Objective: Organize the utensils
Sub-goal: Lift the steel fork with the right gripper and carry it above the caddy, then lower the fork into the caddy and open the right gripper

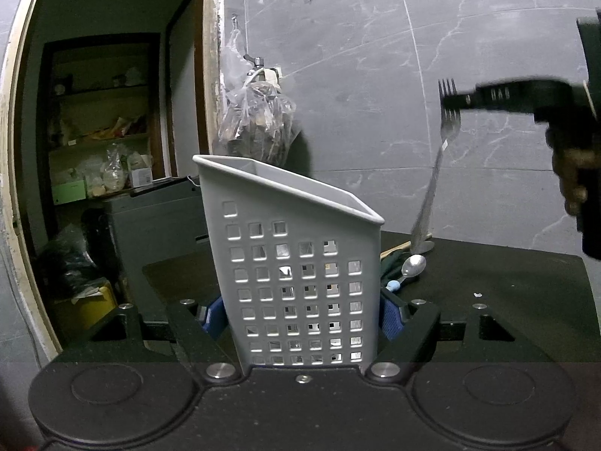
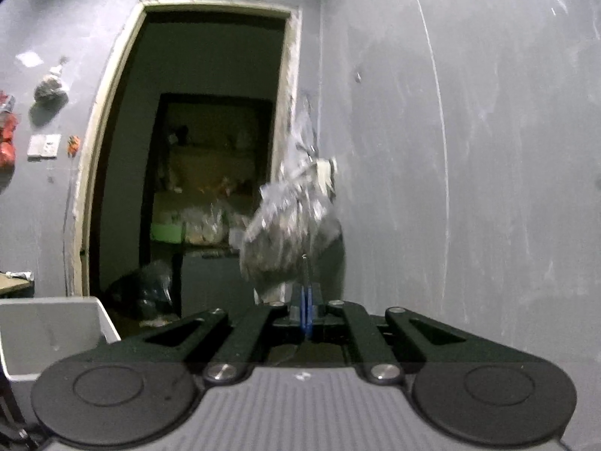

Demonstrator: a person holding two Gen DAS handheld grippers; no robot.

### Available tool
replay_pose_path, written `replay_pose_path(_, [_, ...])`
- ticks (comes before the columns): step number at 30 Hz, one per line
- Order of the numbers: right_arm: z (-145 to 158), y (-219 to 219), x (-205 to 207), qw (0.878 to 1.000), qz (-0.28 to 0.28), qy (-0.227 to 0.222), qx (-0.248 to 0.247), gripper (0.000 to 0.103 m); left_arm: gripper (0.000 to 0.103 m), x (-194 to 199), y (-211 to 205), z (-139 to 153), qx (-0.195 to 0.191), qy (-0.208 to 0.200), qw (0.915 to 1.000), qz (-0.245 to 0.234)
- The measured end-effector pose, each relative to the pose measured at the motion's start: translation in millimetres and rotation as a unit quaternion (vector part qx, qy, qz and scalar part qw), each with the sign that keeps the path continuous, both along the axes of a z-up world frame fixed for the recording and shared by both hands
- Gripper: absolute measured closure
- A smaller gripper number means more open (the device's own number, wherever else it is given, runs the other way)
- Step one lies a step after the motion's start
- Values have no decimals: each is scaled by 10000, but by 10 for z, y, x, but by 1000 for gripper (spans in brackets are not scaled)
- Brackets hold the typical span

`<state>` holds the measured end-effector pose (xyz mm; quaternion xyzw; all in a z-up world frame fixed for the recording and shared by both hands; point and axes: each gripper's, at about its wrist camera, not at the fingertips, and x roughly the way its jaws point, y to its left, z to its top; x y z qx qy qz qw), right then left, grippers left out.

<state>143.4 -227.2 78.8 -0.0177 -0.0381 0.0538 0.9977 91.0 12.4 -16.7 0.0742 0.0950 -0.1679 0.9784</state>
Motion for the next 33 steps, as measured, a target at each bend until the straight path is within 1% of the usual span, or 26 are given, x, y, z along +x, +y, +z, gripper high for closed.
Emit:
replay_pose_path(7, [195,21,-108,9988,162,-398,233,102,25,-16,-3,0,22,-21,10000,-85])
replay_pose_path(13, [352,107,-169,9962,377,-743,234,101,25,-5,8,-3,23,-22,10000,-87])
replay_pose_path(17, [488,223,-191,9923,677,-1007,244,101,25,-2,6,-7,28,-26,10000,-87])
replay_pose_path(21, [546,387,-213,9871,1101,-1150,169,101,25,-1,6,-8,29,-27,10000,-88])
replay_pose_path(27, [493,626,-192,9831,1477,-1077,-60,101,25,2,10,-8,27,-28,10000,-92])
replay_pose_path(33, [336,816,-153,9823,1670,-768,-352,101,25,-1,5,-9,25,-28,10000,-90])
